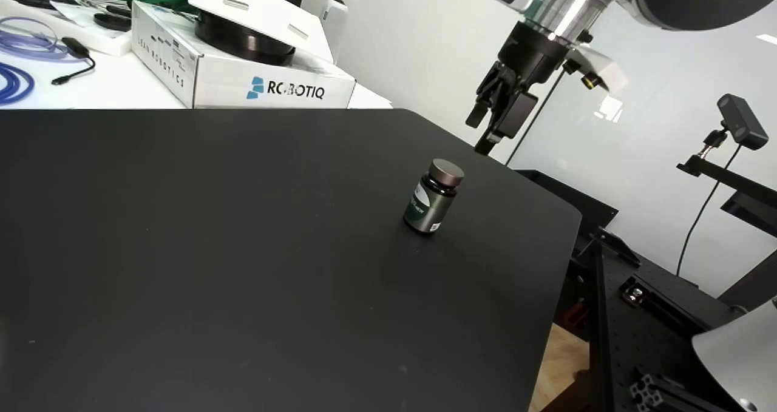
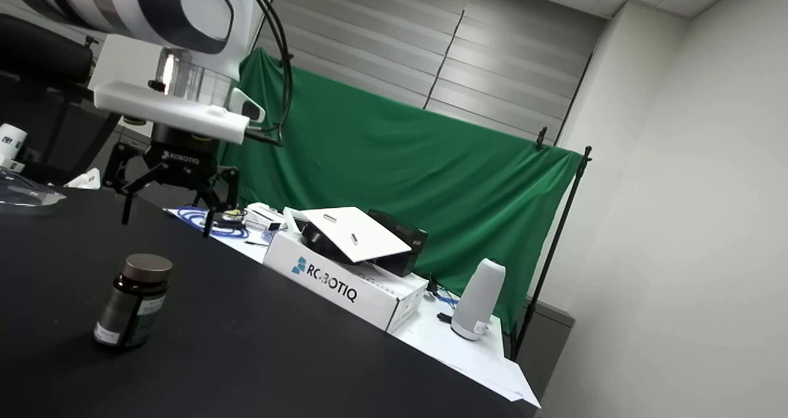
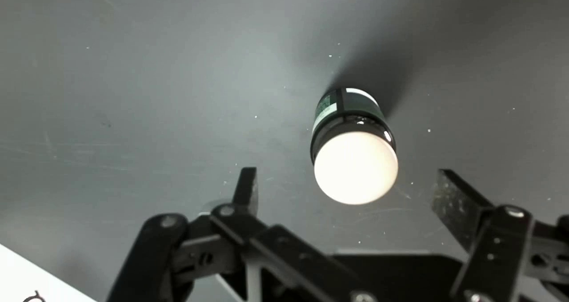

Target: Place the bottle on the table

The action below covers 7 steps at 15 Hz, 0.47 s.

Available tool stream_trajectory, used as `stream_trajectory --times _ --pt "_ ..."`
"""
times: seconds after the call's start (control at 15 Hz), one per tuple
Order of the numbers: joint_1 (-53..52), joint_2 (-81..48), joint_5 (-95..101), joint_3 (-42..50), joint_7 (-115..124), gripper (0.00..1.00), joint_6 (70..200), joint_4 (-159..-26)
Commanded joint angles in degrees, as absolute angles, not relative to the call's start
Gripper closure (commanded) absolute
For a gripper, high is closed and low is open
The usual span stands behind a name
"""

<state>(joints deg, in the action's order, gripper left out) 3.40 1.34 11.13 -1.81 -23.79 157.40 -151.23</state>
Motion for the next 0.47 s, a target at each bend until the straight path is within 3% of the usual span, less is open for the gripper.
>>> stream_trajectory --times 0.0,0.07,0.4 --pt "1.60 12.13 12.23 -1.39 -20.61 0.00 153.13 -156.07" --pt "1.60 6.66 11.79 -0.55 -22.99 0.00 154.97 -153.03" --pt "0.83 11.41 11.98 -0.51 -22.41 0.00 153.08 -155.35"
